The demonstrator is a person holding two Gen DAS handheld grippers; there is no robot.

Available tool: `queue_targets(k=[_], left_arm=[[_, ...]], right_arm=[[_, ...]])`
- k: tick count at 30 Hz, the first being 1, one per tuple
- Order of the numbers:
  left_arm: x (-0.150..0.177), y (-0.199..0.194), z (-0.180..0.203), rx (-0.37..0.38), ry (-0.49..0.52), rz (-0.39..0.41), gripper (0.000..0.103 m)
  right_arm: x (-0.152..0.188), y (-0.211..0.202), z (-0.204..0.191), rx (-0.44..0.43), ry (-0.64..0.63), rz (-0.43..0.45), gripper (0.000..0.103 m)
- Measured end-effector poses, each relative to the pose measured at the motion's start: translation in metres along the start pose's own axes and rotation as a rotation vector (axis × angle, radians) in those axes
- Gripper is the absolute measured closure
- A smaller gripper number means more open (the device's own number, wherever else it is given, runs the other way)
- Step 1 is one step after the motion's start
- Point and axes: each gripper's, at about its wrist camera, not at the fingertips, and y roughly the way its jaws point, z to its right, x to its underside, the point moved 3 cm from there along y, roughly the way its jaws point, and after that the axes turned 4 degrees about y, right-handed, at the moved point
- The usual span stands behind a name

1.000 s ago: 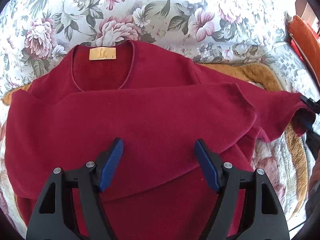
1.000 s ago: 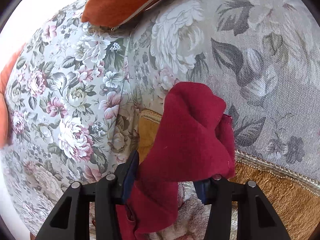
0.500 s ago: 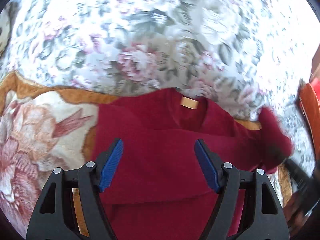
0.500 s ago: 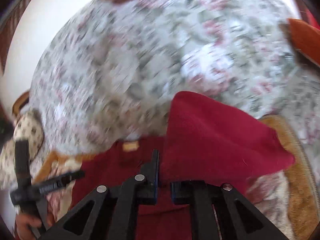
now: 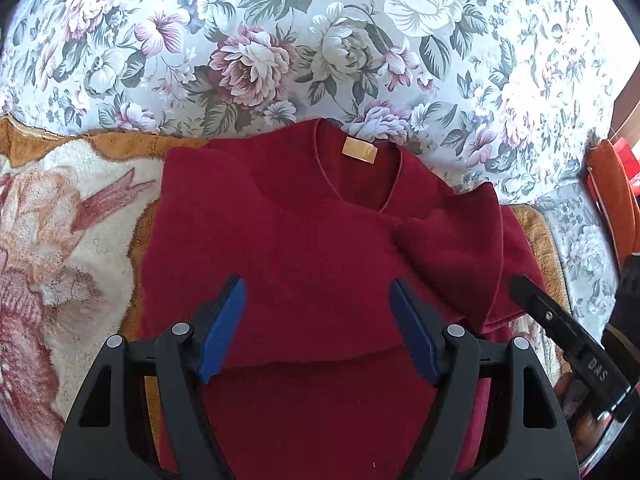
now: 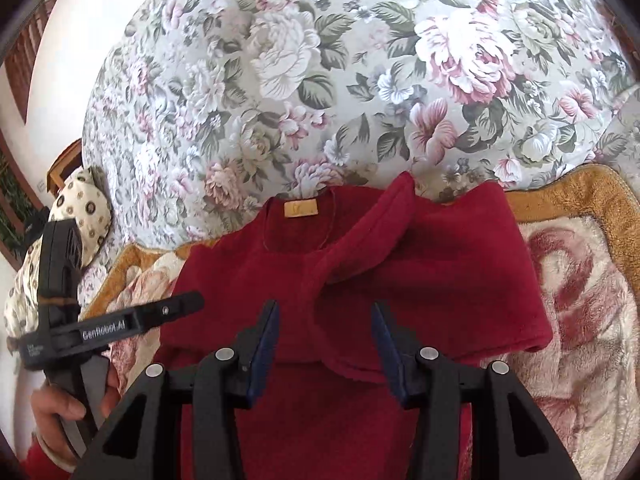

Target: Fold small clothes

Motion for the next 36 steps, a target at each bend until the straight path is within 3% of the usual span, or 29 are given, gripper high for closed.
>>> queue_targets(k=[3,7,9,11,13,17,22,28,31,34,36], left_arm=[[0.0,-0.012,-0.011,-0.01,-0.013,0.011,0.029],[-0.002,-0.036,-0.042,-0.064,-0.047,0.049,0.029],[-0.001,-0.044,-0.056,-0.079,-0.064,0.062,0.029],[0.0,-0.05,-0.071,-0.094,-0.085,0.071,0.029],[0.002,-0.049,-0.08,-0.089,-0.114,0.064,0.029],[0.006,-0.037,-0.077,-0.019,-0.133,0.025,0.029],[0.006,-0.026,-0.056,0.015,-0.128,0.006,0.029],[-0.002,0.007,-0.03,-0.027,-0.041,-0.059,0.029],[0.001,0.023,-0.026,-0.098,-0.017,-0.13,0.029],[0.008,0.025,-0.023,-0.072,-0.031,-0.126,0.029],[0.009,0.023,-0.021,-0.039,-0.041,-0.1,0.044]], right_arm=[[-0.013,0.025,0.001,-0.036,0.075,-0.035,0.056],[-0.033,0.05,-0.007,-0.125,0.202,-0.009,0.056],[-0.033,0.062,-0.029,-0.207,0.171,-0.056,0.054],[-0.025,0.067,-0.058,-0.351,0.115,-0.138,0.054],[-0.014,0.061,-0.07,-0.412,0.076,-0.171,0.054],[0.003,0.038,-0.054,-0.322,0.064,-0.131,0.054],[0.009,0.009,-0.017,-0.221,0.086,-0.093,0.054],[0.006,-0.019,0.018,-0.255,0.197,-0.042,0.054],[0.007,-0.026,0.022,-0.249,0.189,-0.031,0.054],[0.007,-0.029,0.023,-0.247,0.18,-0.029,0.054],[0.008,-0.03,0.027,-0.234,0.178,-0.023,0.054]])
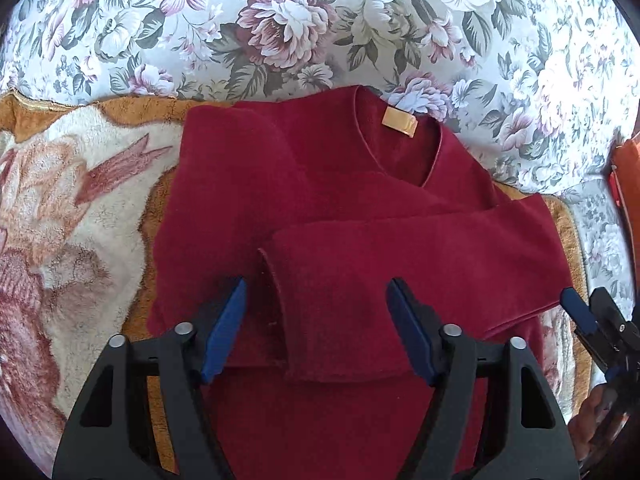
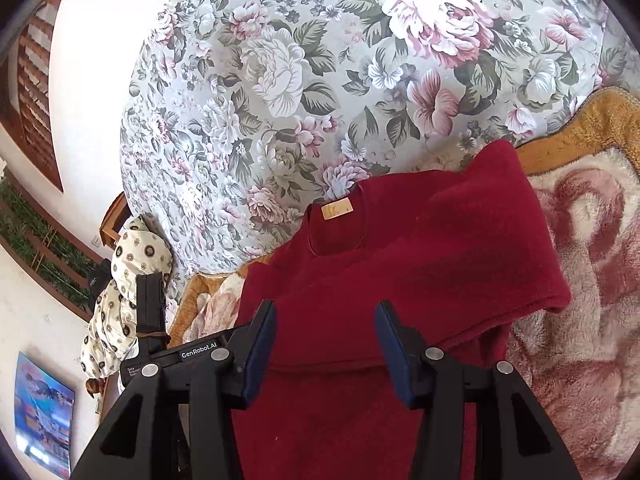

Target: Fold small clothes

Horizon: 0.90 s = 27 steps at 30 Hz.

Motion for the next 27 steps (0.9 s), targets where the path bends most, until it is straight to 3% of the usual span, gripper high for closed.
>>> queue_targets(k=[1,2,5,9,15,21,24,27], left_arm=[[0.0,0.0,0.002,0.005,0.0,0.001,0.066],[-0.001,0.0,0.004,0.005,0.007,-0.002,0.081],[-0.005,-0.007,0.016,0.037,0.07,0.032,0.091],[-0.021,-0.028,0.019,0.072,0.073,0.092,0.092],[-0.054,-0.066,0.0,0.024,0.055,0.197,0.092],[-0.043,-0.045,-0.035,-0.04,0.001,0.134,0.092],[-0.036,-0.024,-0.053,-0.09,-0.031,0.103,0.092],[-0.032,-0.005,-0.066,-0.086,-0.078,0.065,0.092]], right_arm=[[0.0,0.0,0.002,0.011,0.003,0.004,0.054],[0.0,-0.001,0.005,0.02,0.009,0.007,0.054],[-0.001,-0.005,0.009,0.026,0.028,0.017,0.054],[-0.006,-0.013,0.012,0.055,0.026,0.037,0.054],[-0.036,-0.021,0.005,0.161,-0.012,0.094,0.054],[-0.05,0.018,0.009,0.287,-0.062,0.052,0.057],[-0.04,0.044,0.018,0.375,-0.107,-0.039,0.067],[-0.021,0.058,0.02,0.438,-0.192,-0.08,0.067]])
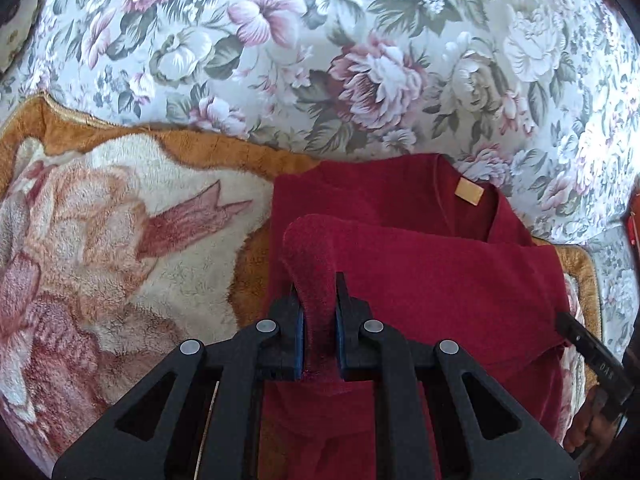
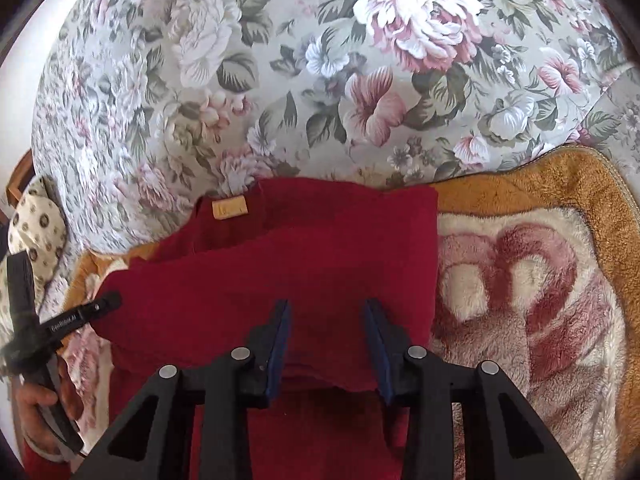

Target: Fold small clothes

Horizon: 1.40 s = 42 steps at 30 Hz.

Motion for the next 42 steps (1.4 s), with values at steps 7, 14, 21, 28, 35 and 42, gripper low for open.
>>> queue_targets(k=[7,14,21,28,35,42], left_arm=[[0.001,-0.008,0.001,0.009,0.014,0.01,0.092],[0.003,-0.003,0.0,0.0,0.009,-0.011,0.092],[0.004,-0.002,0.002,-0.015,0.007,-0.016,0.092],[0.002,0.001,0.0,-0.007,-0.007,-0.028,0.092],[0.002,0.002,0.003,-0.004,0.005,-0.029,0.09],[0.005,-0.021,0.0,-0.03,-0.004,-0.021,0.084]], right_arm=[[0.001,-0.037,-0.004,-0.006,-0.053,0.061,0.067],[0.017,-0.063,0.019,0.115,-0.066,0.034,0.067],[0.033,-0.032,0.036,0.109,-0.022,0.016,0.065],[0.019,-0.018,0.053,0.025,0.132,0.097,0.082],[0.036,-0.02,0.071,0.082,0.239,0.099,0.086],[0.035,-0.064,0.069,0.179,0.224,0.14,0.085]])
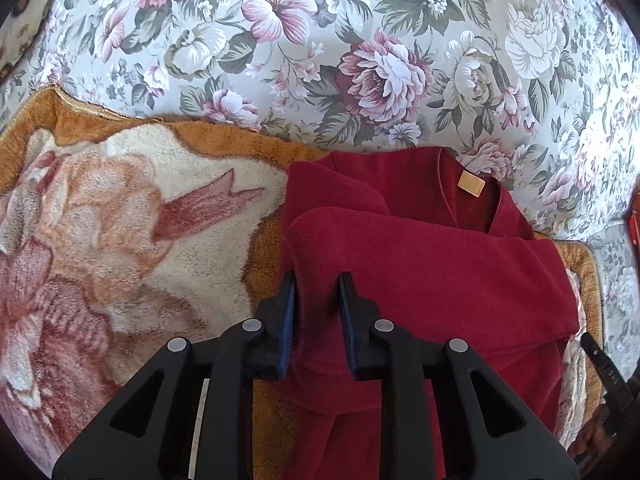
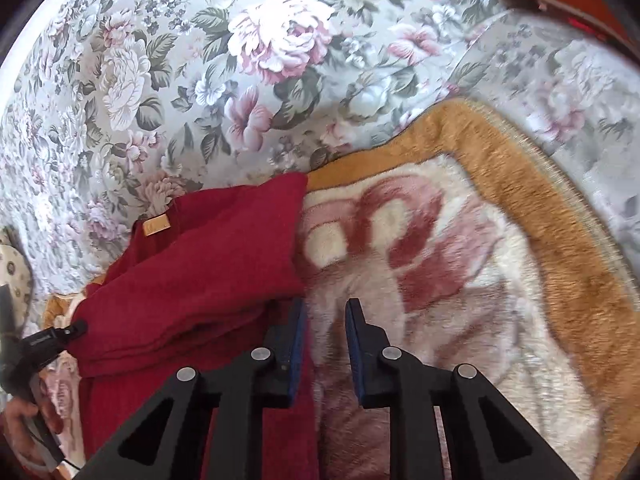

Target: Fold small clothes

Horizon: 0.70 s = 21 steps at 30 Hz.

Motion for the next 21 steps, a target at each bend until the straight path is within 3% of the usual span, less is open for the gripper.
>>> queue_targets(k=[3,4,5,7,12,21], left_arm=[[0.001,-0.016,0.002,-0.002,0.008,0.03,0.083],[0.002,-0.021,0.005,0.001,0.01,0.038,0.075],[0.002,-0.024,0.008,0.017,0.011,0.045,0.061],[0.002,-0.028,0.015,0.037,0.012,0.058,0.05],[0.002,-0.011,0.035,0.001,0.063,0.04,0.049],[0.002,0.03,0.034,-0.035,0.083,-0.018,0.049]], right_arm=[[-0.009,-0.012,-0.015,-0.101,-0.023,0.009,0.085],[-0.012,-0.012,-0.024,-0.126,-0.039,0.001,0.085],[-0.015,-0.009,-0.034,-0.138,-0.065,-0.007,0.085],[-0.02,0.0,-0.055,-0.129,-0.13,-0.016,0.085],[-0.022,0.035,-0.087,-0.095,-0.237,-0.074,0.085],[-0.015,0.078,-0.087,-0.055,-0.263,-0.12,0.085]])
